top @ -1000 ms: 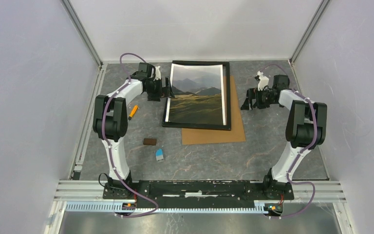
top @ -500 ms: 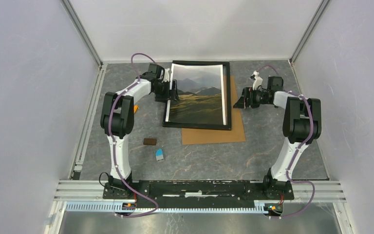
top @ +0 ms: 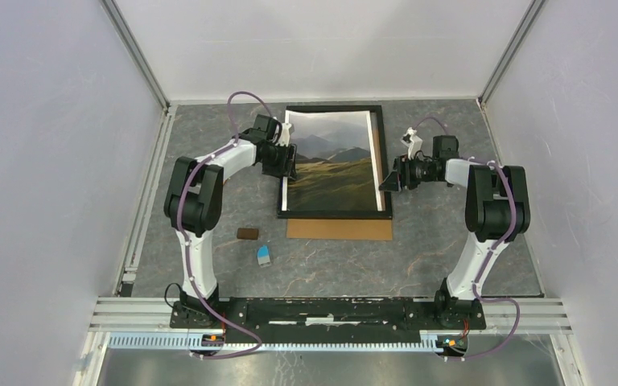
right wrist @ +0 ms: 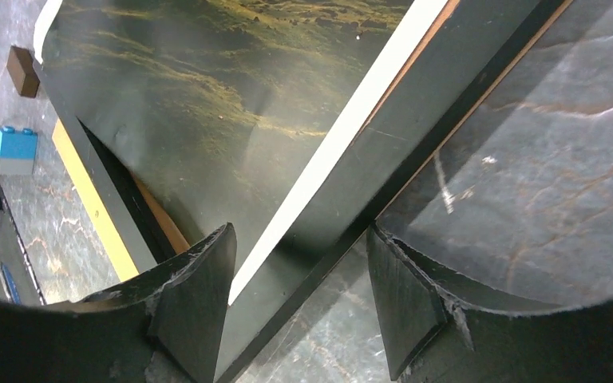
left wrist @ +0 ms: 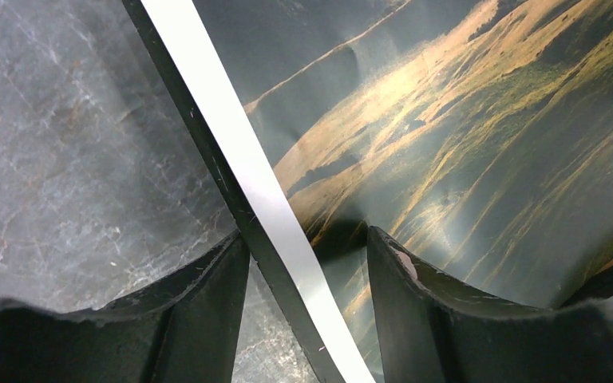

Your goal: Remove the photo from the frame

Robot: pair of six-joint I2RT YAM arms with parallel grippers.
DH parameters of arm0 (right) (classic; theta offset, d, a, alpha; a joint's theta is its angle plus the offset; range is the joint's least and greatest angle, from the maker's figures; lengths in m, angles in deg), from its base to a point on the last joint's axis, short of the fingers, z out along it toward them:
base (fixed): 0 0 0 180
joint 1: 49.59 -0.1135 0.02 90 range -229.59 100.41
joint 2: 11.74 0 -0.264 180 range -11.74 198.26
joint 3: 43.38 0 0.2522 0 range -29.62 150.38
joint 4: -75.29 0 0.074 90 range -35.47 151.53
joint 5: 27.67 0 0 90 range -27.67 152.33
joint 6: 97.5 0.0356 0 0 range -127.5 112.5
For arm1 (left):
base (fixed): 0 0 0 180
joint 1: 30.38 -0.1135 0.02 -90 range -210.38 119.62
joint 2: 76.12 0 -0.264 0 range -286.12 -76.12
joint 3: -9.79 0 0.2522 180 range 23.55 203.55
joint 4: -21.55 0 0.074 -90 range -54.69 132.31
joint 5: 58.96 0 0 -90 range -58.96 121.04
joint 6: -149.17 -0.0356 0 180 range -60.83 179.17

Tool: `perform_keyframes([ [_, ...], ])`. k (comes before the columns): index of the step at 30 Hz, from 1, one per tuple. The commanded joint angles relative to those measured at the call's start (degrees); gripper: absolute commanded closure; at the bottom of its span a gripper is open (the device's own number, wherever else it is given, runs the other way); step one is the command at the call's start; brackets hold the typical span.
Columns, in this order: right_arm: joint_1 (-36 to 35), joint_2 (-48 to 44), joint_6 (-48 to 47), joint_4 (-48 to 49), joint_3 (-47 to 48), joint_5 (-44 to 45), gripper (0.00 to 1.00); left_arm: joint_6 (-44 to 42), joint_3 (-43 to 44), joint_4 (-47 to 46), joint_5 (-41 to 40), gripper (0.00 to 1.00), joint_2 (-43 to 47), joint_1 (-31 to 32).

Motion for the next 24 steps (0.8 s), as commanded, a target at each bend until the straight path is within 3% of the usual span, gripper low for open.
perform_keyframes([
  [1, -2.5, 0.4, -4.7, -12.2, -5.1, 4.7, 0.33, -3.3, -4.4, 1.4, 1.9, 0.40, 2.2, 2.2],
  [8, -2.5, -4.4, -8.0, -14.5, -7.2, 8.3, 0.31, -3.7, -7.1, 1.1, 3.8, 0.40, 5.1, 2.3],
  [15, -1.9, -6.2, -8.7, -16.4, -7.8, 13.3, 0.17, -3.5, -8.7, 2.2, 4.5, 0.36, 7.3, 3.3],
  [19, 0.3, -7.1, -10.5, -18.8, -6.7, 13.3, 0.09, -3.4, -9.7, 3.5, 3.3, 0.25, 9.7, 3.0],
  [24, 1.9, -11.9, -14.9, -23.2, -5.4, 12.7, 0.02, -3.5, -9.4, 5.8, 1.6, 0.01, 14.7, 1.6],
])
